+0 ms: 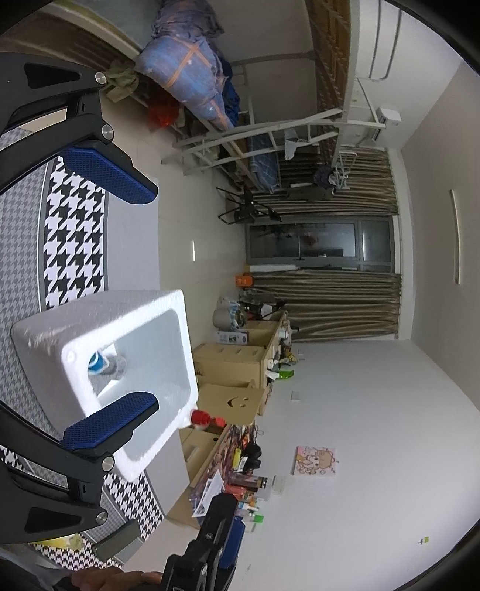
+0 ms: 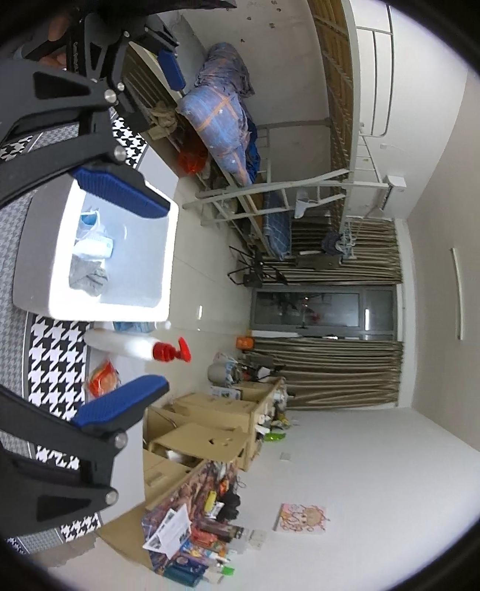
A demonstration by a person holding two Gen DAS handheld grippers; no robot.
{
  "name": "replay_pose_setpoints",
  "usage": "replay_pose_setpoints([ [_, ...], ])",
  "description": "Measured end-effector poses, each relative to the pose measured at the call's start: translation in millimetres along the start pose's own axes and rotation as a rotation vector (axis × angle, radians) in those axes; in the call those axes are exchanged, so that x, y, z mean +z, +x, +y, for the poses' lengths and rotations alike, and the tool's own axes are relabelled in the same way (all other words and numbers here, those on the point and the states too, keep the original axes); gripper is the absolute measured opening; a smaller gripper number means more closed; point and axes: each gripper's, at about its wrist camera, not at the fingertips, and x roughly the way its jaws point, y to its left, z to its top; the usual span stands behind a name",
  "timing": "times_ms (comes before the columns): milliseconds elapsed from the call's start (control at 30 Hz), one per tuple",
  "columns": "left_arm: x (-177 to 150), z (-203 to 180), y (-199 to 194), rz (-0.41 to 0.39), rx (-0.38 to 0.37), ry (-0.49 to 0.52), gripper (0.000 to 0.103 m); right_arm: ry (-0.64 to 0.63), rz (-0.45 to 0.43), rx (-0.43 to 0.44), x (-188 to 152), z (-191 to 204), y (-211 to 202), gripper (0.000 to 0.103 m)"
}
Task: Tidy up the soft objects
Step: 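Withdraw both tools from the box back over the remaining tissues and foam sleeve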
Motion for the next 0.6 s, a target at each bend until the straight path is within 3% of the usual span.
replay_pose_setpoints([
  [600, 0.3, -42.7, -34.6, -0.044, -0.123, 0.042, 0.102, 0.041, -0.043, -0.066, -18.8, -26.3, -46.7, 0.094],
])
